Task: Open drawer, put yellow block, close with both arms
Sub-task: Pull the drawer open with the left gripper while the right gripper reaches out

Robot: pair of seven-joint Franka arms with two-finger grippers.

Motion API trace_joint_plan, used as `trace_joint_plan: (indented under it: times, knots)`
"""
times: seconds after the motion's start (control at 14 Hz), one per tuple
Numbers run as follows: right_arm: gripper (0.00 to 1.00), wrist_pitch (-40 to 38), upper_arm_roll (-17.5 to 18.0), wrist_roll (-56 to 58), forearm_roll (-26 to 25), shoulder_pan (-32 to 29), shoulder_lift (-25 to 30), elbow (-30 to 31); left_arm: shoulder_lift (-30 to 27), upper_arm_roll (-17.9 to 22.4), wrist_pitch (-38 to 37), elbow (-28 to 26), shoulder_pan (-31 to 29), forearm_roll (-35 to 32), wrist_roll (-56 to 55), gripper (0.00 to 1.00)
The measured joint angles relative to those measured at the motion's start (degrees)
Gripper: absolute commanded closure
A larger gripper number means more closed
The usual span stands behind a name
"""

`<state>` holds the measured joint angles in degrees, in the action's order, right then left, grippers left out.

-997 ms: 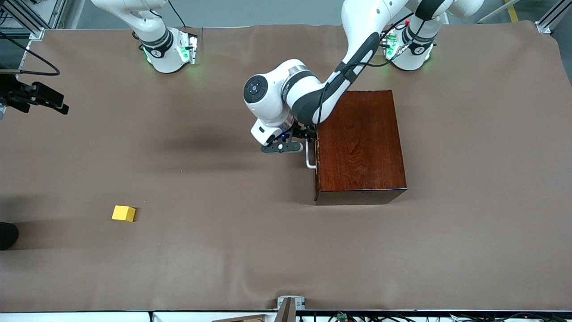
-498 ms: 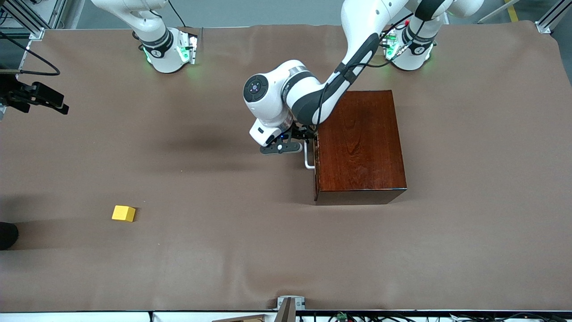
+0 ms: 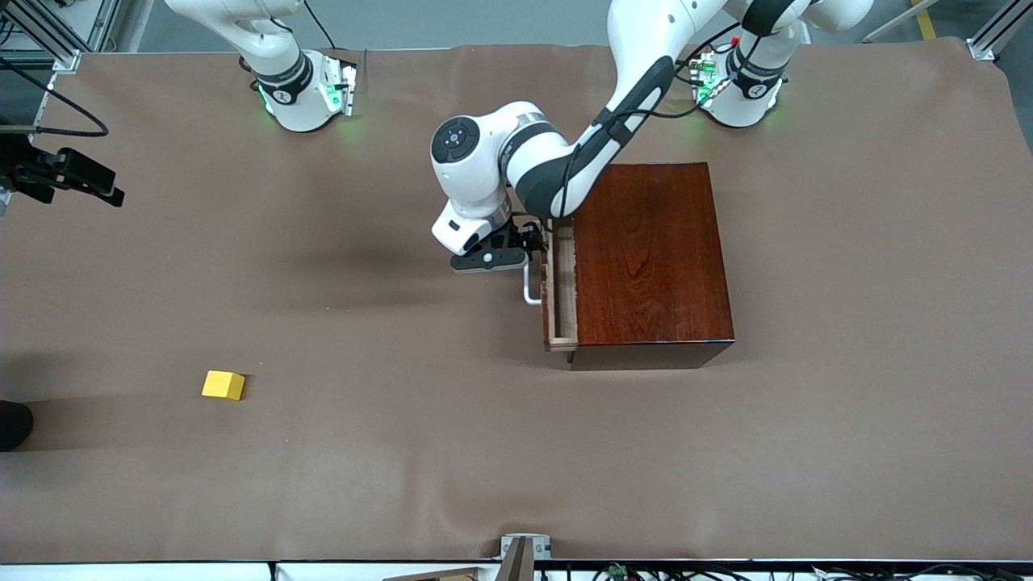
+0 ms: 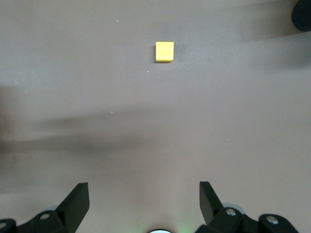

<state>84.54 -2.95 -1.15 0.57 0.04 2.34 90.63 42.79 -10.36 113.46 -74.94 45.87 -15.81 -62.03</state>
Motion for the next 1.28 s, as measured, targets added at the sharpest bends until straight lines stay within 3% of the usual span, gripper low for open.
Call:
trace_joint_plan:
  times: [1.28]
  knots:
    - [0.0,0.0,0.2,-0.2,0.1,1.4,-2.7,0.0,1.3,-1.1,14.5,0.1,1.5,2.0,0.0,0.0]
